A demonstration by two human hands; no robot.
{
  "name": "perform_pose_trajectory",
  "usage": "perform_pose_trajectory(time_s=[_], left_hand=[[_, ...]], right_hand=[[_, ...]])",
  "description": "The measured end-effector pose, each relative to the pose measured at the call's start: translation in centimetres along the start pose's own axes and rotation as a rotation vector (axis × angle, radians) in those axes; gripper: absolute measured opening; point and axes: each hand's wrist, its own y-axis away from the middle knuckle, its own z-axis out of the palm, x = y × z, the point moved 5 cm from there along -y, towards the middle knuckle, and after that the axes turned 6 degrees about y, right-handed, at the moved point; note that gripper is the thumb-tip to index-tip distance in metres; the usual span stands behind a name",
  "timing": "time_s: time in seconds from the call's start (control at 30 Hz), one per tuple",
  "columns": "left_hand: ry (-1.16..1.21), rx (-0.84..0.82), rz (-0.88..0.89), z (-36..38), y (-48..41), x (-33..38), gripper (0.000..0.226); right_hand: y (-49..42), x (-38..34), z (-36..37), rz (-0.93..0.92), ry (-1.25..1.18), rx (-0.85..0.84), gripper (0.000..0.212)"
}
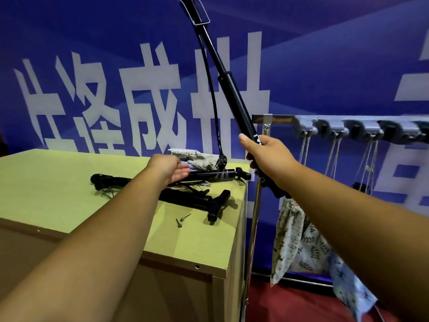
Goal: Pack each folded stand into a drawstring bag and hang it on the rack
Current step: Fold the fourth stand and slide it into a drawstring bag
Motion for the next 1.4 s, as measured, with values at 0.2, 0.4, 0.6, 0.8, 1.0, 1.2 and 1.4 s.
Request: perform_pose_trajectory(time_s=[0.2, 0.4, 0.6, 0.8, 1.0, 1.2, 1.4], left_hand=[[-0.049, -0.117, 0.22, 2.9, 5.5, 5.6, 0.024], [-0.265, -0.144, 0.45, 4.5, 10.4, 9.8, 0.038], [-0.362, -0.121, 0.434, 5.4, 13.8, 9.7, 0.074], [-0.264, -0.255, 0.391, 8.3, 15.9, 6.4, 0.071], [-0.049, -0.385, 0.354, 13.6, 19.2, -0.8, 0.025], [-0.394, -0.309, 0.42, 15.5, 19.1, -9.4, 0.023], [-0.453, -0.398, 0.382, 17.7, 19.4, -17.5, 0.021]], right_hand=[[3.7, -2.0, -1.0, 0.034, -0.031, -0.035, 0.041], [8.6, -3.3, -2.5, 0.008, -0.109, -0.075, 0.034], [14.1, -2.2, -4.7, 0.028, -0.162, -0.181, 0.033], [17.4, 2.0, -5.8, 0.117, -0.248, -0.265, 0.049], [20.9, 8.1, -5.5, 0.249, -0.318, -0.198, 0.032], [25.2, 14.9, -4.1, 0.378, -0.315, -0.08, 0.016], [25.8, 20.7, -2.0, 0.455, -0.371, -0.008, 0.028]])
